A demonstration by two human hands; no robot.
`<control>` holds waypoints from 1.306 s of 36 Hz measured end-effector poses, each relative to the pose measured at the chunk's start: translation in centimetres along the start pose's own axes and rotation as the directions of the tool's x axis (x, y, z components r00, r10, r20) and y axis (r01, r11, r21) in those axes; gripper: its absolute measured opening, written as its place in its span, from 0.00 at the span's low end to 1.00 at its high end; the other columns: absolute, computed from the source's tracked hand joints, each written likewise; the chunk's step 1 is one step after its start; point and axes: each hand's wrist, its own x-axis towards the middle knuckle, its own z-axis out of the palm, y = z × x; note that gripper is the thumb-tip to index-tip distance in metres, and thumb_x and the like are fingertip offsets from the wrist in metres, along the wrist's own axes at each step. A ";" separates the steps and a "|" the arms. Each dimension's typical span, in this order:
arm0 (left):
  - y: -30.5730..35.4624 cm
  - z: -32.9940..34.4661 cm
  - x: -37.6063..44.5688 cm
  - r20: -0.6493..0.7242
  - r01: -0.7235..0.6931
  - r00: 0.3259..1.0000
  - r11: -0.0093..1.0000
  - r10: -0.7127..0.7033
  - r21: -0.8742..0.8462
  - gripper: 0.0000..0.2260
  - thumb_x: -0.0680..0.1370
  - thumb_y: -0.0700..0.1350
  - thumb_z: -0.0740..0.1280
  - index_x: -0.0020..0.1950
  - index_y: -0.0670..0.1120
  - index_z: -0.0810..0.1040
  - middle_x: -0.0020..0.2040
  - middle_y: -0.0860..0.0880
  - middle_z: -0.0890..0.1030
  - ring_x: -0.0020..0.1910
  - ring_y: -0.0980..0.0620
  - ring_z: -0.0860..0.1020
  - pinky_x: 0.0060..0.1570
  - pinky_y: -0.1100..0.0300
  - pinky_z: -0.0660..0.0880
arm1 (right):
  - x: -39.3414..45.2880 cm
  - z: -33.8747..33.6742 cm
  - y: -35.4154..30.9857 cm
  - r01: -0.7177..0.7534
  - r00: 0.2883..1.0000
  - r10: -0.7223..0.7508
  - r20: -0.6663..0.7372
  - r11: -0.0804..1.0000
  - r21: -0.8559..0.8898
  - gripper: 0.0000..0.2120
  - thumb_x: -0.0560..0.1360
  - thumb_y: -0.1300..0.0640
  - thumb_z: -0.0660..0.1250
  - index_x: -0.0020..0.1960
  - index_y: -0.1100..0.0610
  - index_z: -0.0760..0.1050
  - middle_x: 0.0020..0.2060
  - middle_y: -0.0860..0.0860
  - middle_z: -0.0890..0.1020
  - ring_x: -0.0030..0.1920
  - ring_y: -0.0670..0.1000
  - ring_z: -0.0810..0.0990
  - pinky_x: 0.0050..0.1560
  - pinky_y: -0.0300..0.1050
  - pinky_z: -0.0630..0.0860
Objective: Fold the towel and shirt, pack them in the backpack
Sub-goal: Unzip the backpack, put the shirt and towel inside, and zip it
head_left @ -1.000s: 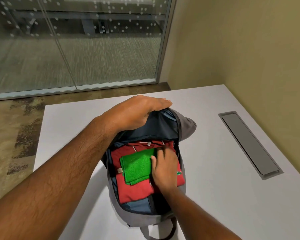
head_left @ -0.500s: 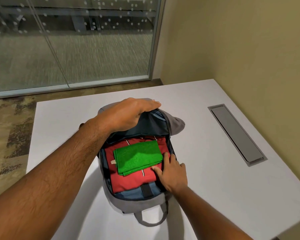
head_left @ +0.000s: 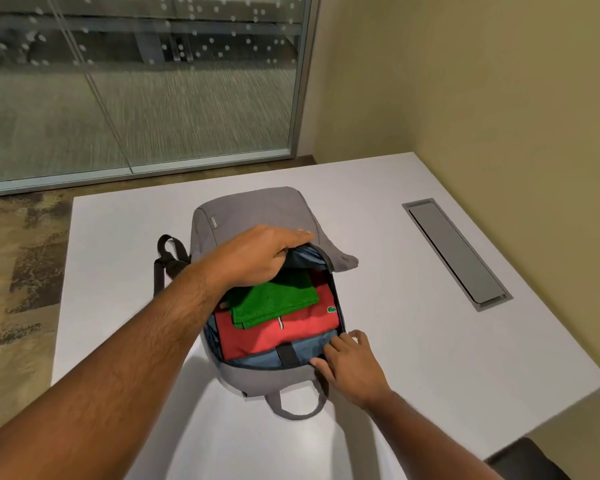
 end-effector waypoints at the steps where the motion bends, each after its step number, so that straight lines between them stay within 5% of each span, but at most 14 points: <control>1: 0.1 0.4 -0.3 0.007 0.006 1.000 1.000 -0.006 -0.005 0.28 0.80 0.32 0.57 0.78 0.51 0.69 0.77 0.55 0.70 0.75 0.54 0.69 0.76 0.59 0.64 | -0.3 -0.2 -0.2 -0.012 1.000 0.012 -0.006 1.000 0.021 0.18 0.84 0.41 0.59 0.41 0.49 0.77 0.38 0.46 0.77 0.41 0.51 0.76 0.54 0.50 0.67; 6: 0.6 2.6 -2.1 0.056 0.053 0.997 0.998 -0.051 -0.031 0.28 0.79 0.35 0.60 0.77 0.53 0.71 0.75 0.53 0.73 0.72 0.52 0.72 0.72 0.61 0.65 | -0.3 -2.4 -1.0 -0.273 0.949 0.303 -0.089 0.928 0.254 0.07 0.81 0.54 0.59 0.46 0.52 0.74 0.43 0.47 0.76 0.44 0.52 0.75 0.48 0.49 0.70; 9: 1.1 4.1 -3.3 0.089 0.050 0.995 0.997 -0.045 -0.058 0.28 0.77 0.35 0.61 0.76 0.52 0.72 0.73 0.52 0.76 0.69 0.53 0.74 0.70 0.61 0.68 | 0.7 -3.9 -0.9 -0.506 0.775 0.625 -0.094 0.702 0.501 0.07 0.83 0.59 0.58 0.55 0.55 0.75 0.51 0.49 0.78 0.51 0.53 0.75 0.54 0.51 0.72; 12: 1.0 5.8 -4.3 0.113 0.034 0.993 0.998 -0.028 -0.053 0.28 0.76 0.36 0.63 0.76 0.52 0.73 0.70 0.53 0.77 0.66 0.54 0.75 0.67 0.59 0.72 | 2.2 -5.5 -0.6 -0.572 0.632 0.773 -0.052 0.512 0.641 0.17 0.84 0.54 0.53 0.67 0.55 0.73 0.63 0.49 0.77 0.63 0.50 0.73 0.66 0.50 0.67; 14: 0.7 7.1 -4.8 0.124 0.029 0.992 0.999 -0.025 -0.028 0.28 0.76 0.39 0.64 0.76 0.53 0.71 0.70 0.54 0.76 0.67 0.55 0.74 0.68 0.58 0.72 | 3.1 -6.4 -0.3 -0.534 0.653 0.755 -0.060 0.515 0.671 0.20 0.85 0.50 0.51 0.70 0.55 0.73 0.66 0.49 0.77 0.66 0.49 0.73 0.69 0.50 0.68; 18: 0.5 9.9 -5.7 0.145 0.004 0.989 1.000 -0.007 0.025 0.26 0.79 0.44 0.68 0.77 0.53 0.69 0.63 0.55 0.75 0.61 0.58 0.72 0.60 0.65 0.69 | 4.7 -6.9 0.1 -0.354 0.837 0.527 -0.150 0.729 0.585 0.15 0.85 0.54 0.57 0.66 0.57 0.76 0.63 0.52 0.80 0.64 0.53 0.76 0.66 0.56 0.73; 22: 1.0 12.4 -6.5 0.158 0.042 0.986 0.998 -0.050 0.052 0.22 0.80 0.47 0.70 0.73 0.54 0.72 0.57 0.56 0.74 0.54 0.59 0.72 0.55 0.63 0.72 | 5.2 -5.7 -0.6 -0.249 0.949 0.304 -0.081 0.883 0.397 0.21 0.84 0.51 0.60 0.75 0.57 0.71 0.74 0.54 0.73 0.73 0.54 0.70 0.73 0.52 0.69; 28: 1.0 15.4 -6.5 0.244 0.114 0.962 0.992 -0.123 0.052 0.15 0.79 0.56 0.68 0.63 0.54 0.77 0.54 0.56 0.78 0.49 0.55 0.76 0.53 0.54 0.77 | 5.3 -4.2 -1.3 -0.208 0.973 0.169 0.158 0.939 0.273 0.29 0.85 0.44 0.47 0.84 0.52 0.54 0.84 0.51 0.54 0.83 0.52 0.52 0.81 0.56 0.51; 31: 0.8 15.7 -6.0 0.290 0.138 0.944 0.988 -0.154 0.073 0.13 0.81 0.58 0.63 0.55 0.52 0.80 0.48 0.55 0.79 0.45 0.54 0.76 0.50 0.51 0.77 | 5.5 -3.3 -0.8 -0.152 0.961 0.095 0.259 0.966 0.207 0.34 0.82 0.41 0.40 0.84 0.54 0.54 0.84 0.53 0.53 0.83 0.54 0.51 0.81 0.60 0.50; 34: 0.0 15.5 -5.3 0.169 0.171 0.969 0.982 -0.182 0.079 0.13 0.84 0.55 0.60 0.57 0.52 0.81 0.52 0.55 0.78 0.48 0.56 0.75 0.51 0.58 0.74 | 5.6 -3.0 -0.2 -0.126 0.951 0.057 0.305 0.970 0.210 0.35 0.82 0.40 0.39 0.83 0.55 0.56 0.83 0.54 0.57 0.83 0.55 0.54 0.81 0.57 0.50; 38: -1.7 14.7 -2.6 -0.202 0.213 0.959 0.976 -0.199 0.050 0.11 0.82 0.46 0.66 0.64 0.48 0.80 0.60 0.50 0.78 0.59 0.51 0.75 0.61 0.54 0.73 | 6.5 -3.0 1.3 -0.110 0.993 0.096 0.067 0.960 0.257 0.22 0.85 0.47 0.54 0.75 0.55 0.69 0.76 0.54 0.70 0.75 0.55 0.68 0.76 0.53 0.64; 42: -2.6 12.9 0.6 -0.250 0.370 0.909 0.922 -0.334 0.112 0.29 0.81 0.52 0.69 0.80 0.48 0.65 0.81 0.44 0.60 0.80 0.44 0.58 0.77 0.44 0.58 | 8.9 -3.8 3.3 -0.214 0.959 0.264 -0.102 0.912 0.351 0.13 0.83 0.56 0.60 0.66 0.57 0.74 0.63 0.52 0.78 0.60 0.54 0.76 0.61 0.51 0.76; 47: -4.4 11.6 4.0 -0.193 0.540 0.839 0.823 -0.509 0.176 0.47 0.78 0.64 0.68 0.84 0.52 0.40 0.82 0.45 0.33 0.81 0.44 0.33 0.77 0.40 0.37 | 11.9 -4.2 6.3 -0.491 0.843 0.523 0.130 0.645 0.585 0.13 0.83 0.59 0.56 0.63 0.60 0.74 0.58 0.54 0.79 0.55 0.58 0.78 0.51 0.48 0.70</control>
